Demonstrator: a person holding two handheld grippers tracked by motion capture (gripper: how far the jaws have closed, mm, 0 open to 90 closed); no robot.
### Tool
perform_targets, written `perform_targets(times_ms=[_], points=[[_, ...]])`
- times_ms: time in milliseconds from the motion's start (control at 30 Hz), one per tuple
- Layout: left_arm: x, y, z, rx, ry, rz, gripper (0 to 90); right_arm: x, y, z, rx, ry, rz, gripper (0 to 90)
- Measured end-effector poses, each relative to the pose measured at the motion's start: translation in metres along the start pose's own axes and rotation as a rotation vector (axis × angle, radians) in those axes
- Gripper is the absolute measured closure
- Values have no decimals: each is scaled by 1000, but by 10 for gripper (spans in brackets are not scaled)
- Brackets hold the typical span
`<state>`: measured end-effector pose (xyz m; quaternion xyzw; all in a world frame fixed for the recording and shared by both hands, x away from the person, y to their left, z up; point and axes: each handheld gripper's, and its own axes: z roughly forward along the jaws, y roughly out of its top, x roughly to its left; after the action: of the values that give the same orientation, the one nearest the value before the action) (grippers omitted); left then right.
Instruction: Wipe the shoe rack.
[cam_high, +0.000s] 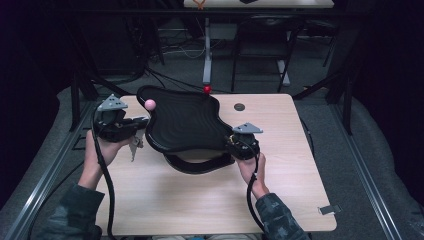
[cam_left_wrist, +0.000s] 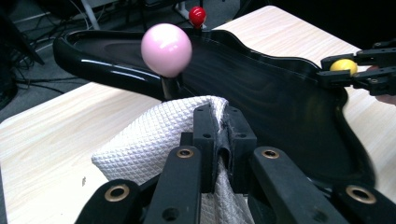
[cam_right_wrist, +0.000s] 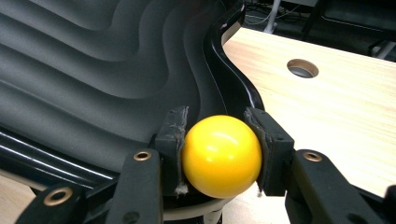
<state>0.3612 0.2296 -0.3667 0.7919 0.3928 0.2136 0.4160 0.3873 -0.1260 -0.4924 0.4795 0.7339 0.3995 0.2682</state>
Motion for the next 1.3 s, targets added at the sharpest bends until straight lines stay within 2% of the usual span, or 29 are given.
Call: perform_targets(times_ms=[100,433,600,733,867,933,1100,1300], points=[[-5,-4,-6,-13,-4,-1,851,2,-1,0,-6,-22,3,598],[-30,-13,-22,-39,-20,26,851,2,-1,-1,2,-10,-3,598],[-42,-15,-22,-42,-36,44,851,2,0,-1,3,-8,-4,598],[-54,-16,-21,-43,-67,64,851,2,0,-1,2,-7,-5,597],[-62,-15,-17,-39,-97,83,851,2,0,-1,3,-5,-5,598],[-65,-15,-14,-42,-97,90,850,1,0,-1,2,-6,-7,597],[-62,-12,-13,-49,-86,83,852,1,0,-1,4,-6,-10,597],[-49,-10,-17,-66,-43,65,852,1,0,-1,4,-1,-11,597]])
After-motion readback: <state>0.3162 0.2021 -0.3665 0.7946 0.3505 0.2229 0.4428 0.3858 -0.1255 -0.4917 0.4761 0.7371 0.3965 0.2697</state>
